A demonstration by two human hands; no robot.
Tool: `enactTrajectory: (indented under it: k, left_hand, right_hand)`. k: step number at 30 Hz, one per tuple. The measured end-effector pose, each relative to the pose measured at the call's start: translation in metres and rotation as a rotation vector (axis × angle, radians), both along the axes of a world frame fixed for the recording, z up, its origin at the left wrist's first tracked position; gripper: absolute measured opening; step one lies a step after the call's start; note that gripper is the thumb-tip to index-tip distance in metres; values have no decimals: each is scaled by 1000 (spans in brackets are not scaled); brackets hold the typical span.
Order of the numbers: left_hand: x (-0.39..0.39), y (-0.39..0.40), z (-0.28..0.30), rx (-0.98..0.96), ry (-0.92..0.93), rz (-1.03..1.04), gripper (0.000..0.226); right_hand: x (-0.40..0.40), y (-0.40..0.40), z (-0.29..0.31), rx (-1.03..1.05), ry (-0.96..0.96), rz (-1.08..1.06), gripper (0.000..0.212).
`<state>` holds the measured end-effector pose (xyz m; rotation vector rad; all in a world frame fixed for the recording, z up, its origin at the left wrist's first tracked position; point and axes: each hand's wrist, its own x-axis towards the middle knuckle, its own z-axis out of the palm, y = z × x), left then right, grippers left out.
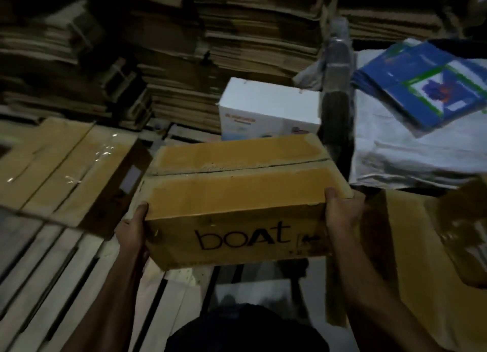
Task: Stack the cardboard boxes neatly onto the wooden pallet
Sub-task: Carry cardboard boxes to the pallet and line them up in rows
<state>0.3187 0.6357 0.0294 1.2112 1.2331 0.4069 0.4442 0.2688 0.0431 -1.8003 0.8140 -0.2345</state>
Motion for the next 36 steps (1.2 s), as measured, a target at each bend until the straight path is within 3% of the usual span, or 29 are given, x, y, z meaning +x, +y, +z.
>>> enactTrajectory:
  k: [6,10,13,17,20,24,28,36]
  left_hand:
    - [-55,67,-34,-41,127,212,81]
    - [-72,83,-41,-100,201,365,78]
    - [-82,87,-52,-130,252,446,58]
    - [-94,85,-67,-151,329,582,74]
    - [-87,70,-74,-169,340,722,48]
    - [-77,55,-101,-221,351,929,42]
    - [-59,56,-137,-234,332,1083,54]
    - [-60,81,-253,-269,196,1224,41]
  right_hand:
    - [32,93,-28,-123,139,330,54]
    - [56,144,-38,-154,183,488,50]
    - [78,175,-55,-152,231,607,49]
    - [107,210,-80,-167,270,759,50]
    - [132,237,-103,-203,303,855,49]
    - [159,269,-143,-217,322,985,49]
    - [178,298,-196,-204,273,1090,53]
    - [204,357,-295,-104,101,1205,44]
